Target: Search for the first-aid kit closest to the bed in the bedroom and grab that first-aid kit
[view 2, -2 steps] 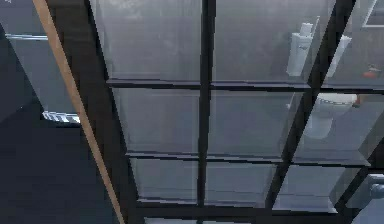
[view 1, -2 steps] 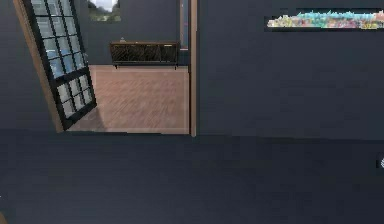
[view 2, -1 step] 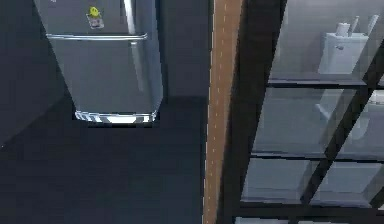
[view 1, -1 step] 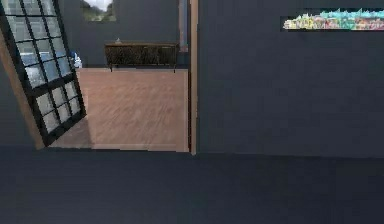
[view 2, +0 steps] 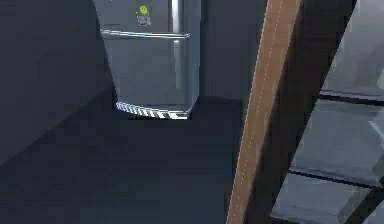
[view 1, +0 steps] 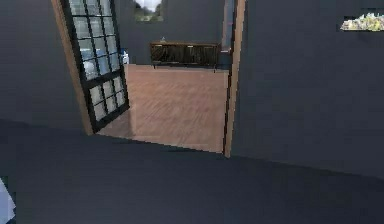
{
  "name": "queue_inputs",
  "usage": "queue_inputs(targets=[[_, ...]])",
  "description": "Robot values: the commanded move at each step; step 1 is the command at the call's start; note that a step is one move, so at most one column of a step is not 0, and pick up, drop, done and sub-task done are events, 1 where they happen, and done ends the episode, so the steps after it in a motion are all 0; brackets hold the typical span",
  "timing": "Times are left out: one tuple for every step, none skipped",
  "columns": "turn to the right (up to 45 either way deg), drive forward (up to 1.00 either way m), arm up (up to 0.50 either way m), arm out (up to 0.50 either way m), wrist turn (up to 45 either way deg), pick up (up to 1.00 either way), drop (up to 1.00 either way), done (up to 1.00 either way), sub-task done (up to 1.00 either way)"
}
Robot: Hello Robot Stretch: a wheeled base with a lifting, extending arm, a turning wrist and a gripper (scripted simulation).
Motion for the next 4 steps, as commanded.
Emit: queue_inputs(targets=[[0.0,1.00,0.00,0.00,0.0,0.00,0.00,0.00,0.00],[0.0,0.85,0.00,0.00,0.0,0.00,0.00,0.00,0.00],[12.0,0.00,0.00,0.00,0.0,0.00,0.00,0.00,0.00],[0.0,1.00,0.00,0.00,0.0,0.00,0.00,0.00,0.00]])
